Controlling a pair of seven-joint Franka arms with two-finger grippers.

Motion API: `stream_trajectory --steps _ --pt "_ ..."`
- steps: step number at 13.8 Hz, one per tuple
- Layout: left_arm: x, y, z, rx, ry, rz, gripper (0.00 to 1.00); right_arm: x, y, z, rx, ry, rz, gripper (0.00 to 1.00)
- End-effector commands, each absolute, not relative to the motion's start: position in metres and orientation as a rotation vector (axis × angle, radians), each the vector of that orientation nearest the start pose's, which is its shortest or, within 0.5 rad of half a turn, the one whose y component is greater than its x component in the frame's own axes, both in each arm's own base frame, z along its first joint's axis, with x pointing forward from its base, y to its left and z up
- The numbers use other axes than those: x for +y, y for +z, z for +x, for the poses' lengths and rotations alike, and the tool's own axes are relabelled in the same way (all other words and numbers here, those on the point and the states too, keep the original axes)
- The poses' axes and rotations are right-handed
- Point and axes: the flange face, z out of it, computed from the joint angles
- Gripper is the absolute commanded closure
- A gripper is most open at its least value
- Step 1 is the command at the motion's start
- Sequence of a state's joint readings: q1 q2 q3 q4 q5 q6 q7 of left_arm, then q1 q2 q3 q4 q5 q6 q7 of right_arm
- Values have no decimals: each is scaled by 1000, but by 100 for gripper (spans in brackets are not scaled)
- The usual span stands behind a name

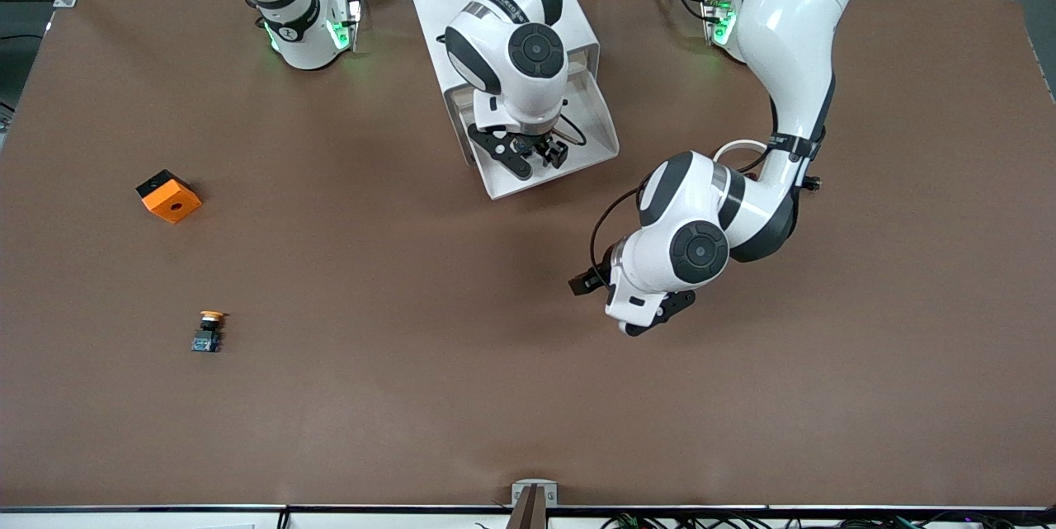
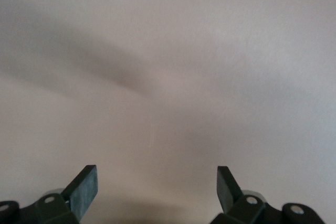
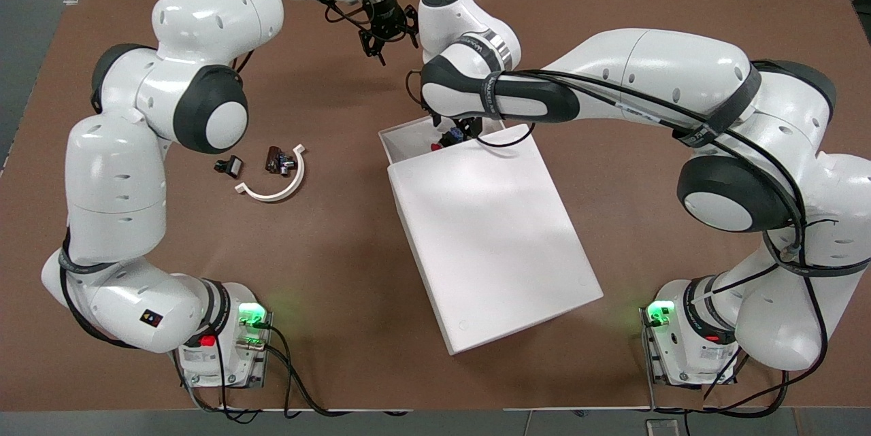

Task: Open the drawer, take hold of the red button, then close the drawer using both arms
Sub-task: 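Carry the red button toward the yellow button while the left gripper nears the drawer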

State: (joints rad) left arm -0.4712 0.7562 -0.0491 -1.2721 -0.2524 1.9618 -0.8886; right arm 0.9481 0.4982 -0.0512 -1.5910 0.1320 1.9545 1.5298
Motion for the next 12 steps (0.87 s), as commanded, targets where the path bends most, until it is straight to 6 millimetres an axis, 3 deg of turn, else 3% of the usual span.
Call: stream_trajectory --steps 1,2,3,4,7,10,12 --pt "-375 302 626 -716 289 -3176 0 541 332 401 1096 209 -3038 56" --pt "-374 308 623 -706 265 -3168 0 542 332 401 1096 209 -3038 84" --pt "-372 316 619 -689 245 -3163 0 542 334 401 1098 215 -3031 100" --pt "-375 328 617 -681 228 -3175 0 541 334 402 1104 221 -3029 100" --pt "-380 327 613 -615 164 -3153 0 536 341 413 1091 209 -3021 100" --pt "-375 332 610 -559 103 -3121 0 514 385 456 1087 209 -2976 100" --pt "-374 328 607 -561 113 -3111 0 484 415 490 1007 235 -3004 100"
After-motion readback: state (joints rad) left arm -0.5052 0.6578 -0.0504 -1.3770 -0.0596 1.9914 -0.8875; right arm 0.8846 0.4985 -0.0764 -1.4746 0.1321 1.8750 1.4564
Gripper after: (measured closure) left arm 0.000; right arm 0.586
